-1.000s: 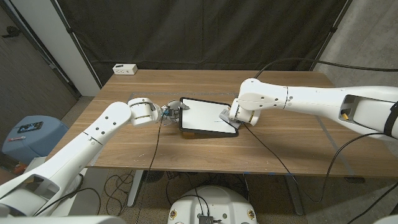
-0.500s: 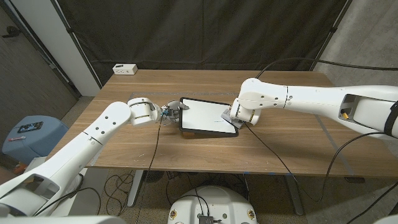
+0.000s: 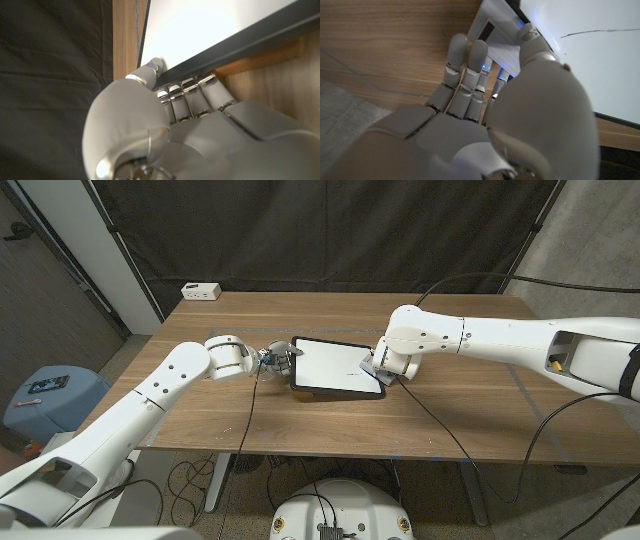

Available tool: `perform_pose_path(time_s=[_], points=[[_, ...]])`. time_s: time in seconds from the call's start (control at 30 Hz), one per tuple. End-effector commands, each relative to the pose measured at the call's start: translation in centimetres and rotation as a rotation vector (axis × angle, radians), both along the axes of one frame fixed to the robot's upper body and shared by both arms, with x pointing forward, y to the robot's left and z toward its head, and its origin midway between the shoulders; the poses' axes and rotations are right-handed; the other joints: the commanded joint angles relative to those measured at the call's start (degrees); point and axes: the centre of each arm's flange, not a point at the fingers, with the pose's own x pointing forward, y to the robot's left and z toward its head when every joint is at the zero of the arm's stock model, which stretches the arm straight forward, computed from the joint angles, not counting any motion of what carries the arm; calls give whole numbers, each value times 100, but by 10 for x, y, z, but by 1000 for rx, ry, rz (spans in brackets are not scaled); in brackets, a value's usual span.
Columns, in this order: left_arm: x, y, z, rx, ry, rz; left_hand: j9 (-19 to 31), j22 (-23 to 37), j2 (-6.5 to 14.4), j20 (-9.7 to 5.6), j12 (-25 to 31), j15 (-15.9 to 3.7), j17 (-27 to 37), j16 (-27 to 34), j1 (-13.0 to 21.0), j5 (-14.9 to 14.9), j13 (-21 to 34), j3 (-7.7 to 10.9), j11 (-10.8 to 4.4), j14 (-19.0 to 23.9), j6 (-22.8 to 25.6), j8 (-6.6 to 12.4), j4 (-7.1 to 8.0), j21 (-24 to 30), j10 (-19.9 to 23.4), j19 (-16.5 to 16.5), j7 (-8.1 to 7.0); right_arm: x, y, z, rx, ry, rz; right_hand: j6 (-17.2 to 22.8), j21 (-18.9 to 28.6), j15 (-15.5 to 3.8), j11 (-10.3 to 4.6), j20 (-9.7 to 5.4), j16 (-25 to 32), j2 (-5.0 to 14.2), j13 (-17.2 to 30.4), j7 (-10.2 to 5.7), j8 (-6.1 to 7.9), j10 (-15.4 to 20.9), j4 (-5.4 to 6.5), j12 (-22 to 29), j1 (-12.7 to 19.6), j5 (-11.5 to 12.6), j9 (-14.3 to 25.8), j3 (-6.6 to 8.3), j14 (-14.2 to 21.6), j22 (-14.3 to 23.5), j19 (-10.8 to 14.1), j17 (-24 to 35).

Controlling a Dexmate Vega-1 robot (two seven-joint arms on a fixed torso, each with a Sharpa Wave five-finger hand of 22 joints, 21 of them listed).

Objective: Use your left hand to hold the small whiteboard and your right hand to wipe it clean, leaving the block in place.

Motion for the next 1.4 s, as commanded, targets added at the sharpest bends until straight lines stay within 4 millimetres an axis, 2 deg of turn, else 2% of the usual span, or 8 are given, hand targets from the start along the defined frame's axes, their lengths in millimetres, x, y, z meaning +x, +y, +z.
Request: perform_pose_path(time_s=[0.03, 0.3, 0.73, 1.4], points=[[5, -1, 2, -6, 9, 3, 7, 14, -15, 28, -3, -92, 9, -7, -33, 25, -1, 39, -43, 9, 48, -7, 28, 24, 22, -26, -24, 0, 3, 2, 3, 2, 2, 956, -14, -391, -272, -585, -7, 328, 170, 186, 5, 826, 141, 33, 259, 36, 82, 147, 50, 18, 50, 23], [10, -1, 4, -11, 10, 1, 7, 14, -12, 27, 5, -119, 8, -3, -21, 26, -1, 47, -28, 21, 61, -3, 17, 28, 46, -22, -31, 0, 9, 7, 12, -1, 35, 958, -14, -391, -278, -586, -28, 331, 187, 190, -7, 828, 143, 26, 256, 34, 88, 145, 50, 19, 48, 25], [11, -4, 5, -15, 7, 2, 7, 14, -3, 13, 6, -122, 6, 3, -11, 28, -1, 60, -49, 49, 72, -1, 13, 36, 56, -10, -31, -12, 11, 27, 17, -47, 75, 966, -14, -392, -279, -584, -57, 346, 200, 189, -25, 835, 147, 1, 249, 35, 106, 144, 57, 21, 33, 37], [5, -5, 4, -13, 4, 12, 8, 15, 4, 14, 7, -135, 5, 1, -9, 28, -1, 74, -29, 67, 86, -1, 16, 42, 73, -13, -31, -22, -8, 41, -19, -89, 64, 989, -12, -392, -285, -597, -72, 356, 228, 187, -53, 842, 138, -34, 261, 39, 124, 143, 87, 24, 34, 83]])
